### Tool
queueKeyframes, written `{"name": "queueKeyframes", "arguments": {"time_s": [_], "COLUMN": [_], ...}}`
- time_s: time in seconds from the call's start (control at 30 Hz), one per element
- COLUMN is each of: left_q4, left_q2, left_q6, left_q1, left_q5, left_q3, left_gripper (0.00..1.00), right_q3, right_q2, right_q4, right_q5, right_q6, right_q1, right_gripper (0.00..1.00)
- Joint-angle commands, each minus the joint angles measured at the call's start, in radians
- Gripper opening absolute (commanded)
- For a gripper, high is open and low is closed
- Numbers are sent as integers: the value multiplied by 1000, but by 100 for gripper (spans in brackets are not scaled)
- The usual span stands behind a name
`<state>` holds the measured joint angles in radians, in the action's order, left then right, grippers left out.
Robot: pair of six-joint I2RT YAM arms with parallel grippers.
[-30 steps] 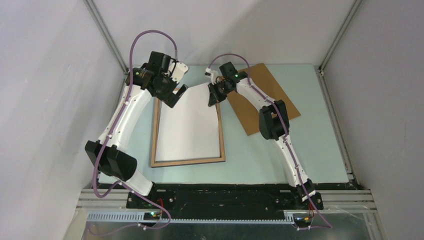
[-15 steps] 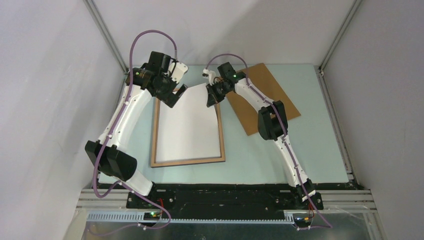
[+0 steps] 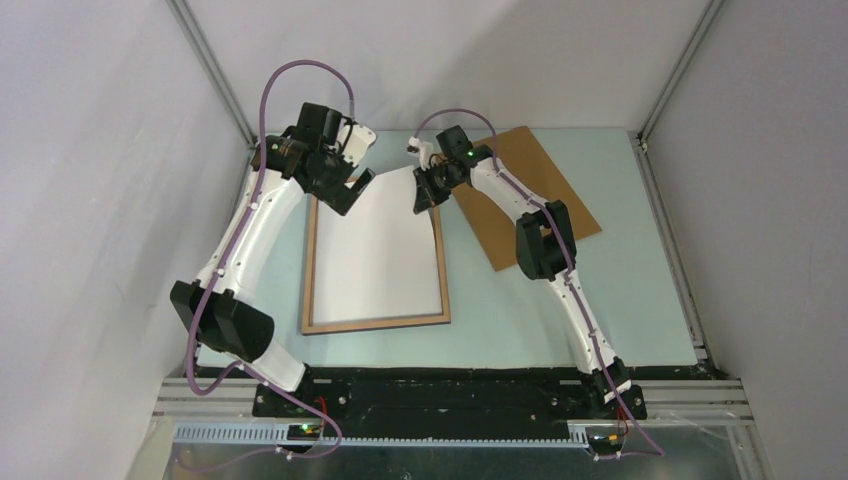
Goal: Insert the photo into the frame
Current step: Turn over the photo from the photo frame.
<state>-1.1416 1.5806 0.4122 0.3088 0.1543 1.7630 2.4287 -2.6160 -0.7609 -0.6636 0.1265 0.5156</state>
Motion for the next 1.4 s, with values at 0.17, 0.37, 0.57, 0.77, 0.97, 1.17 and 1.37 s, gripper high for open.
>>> {"name": "queueKeyframes", "arguments": {"time_s": [0.17, 0.37, 0.57, 0.77, 0.97, 1.17, 1.37], "left_q4": [16, 17, 17, 16, 16, 16, 17], "left_q2": [-4, -7, -18, -25, -37, -57, -73], "left_q6": [13, 14, 14, 13, 15, 16, 12], "left_q1": [-6, -5, -6, -6, -7, -6, -7], "left_q5": [4, 7, 8, 11, 15, 14, 5], "left_q3": [15, 15, 3, -2, -11, -21, -24], "left_gripper": [100, 100, 100, 100, 100, 100, 100], "right_q3": [-33, -49, -54, -63, -64, -65, -100], "right_q2": [29, 38, 44, 63, 91, 116, 157], "right_q4": [63, 71, 76, 85, 75, 47, 38], "right_q5": [-2, 6, 17, 35, 62, 110, 162], "right_q6": [-40, -48, -59, -66, -66, -53, -43], "right_q1": [-15, -15, -14, -15, -20, -22, -26], "right_gripper": [12, 31, 45, 55, 76, 93, 99]}}
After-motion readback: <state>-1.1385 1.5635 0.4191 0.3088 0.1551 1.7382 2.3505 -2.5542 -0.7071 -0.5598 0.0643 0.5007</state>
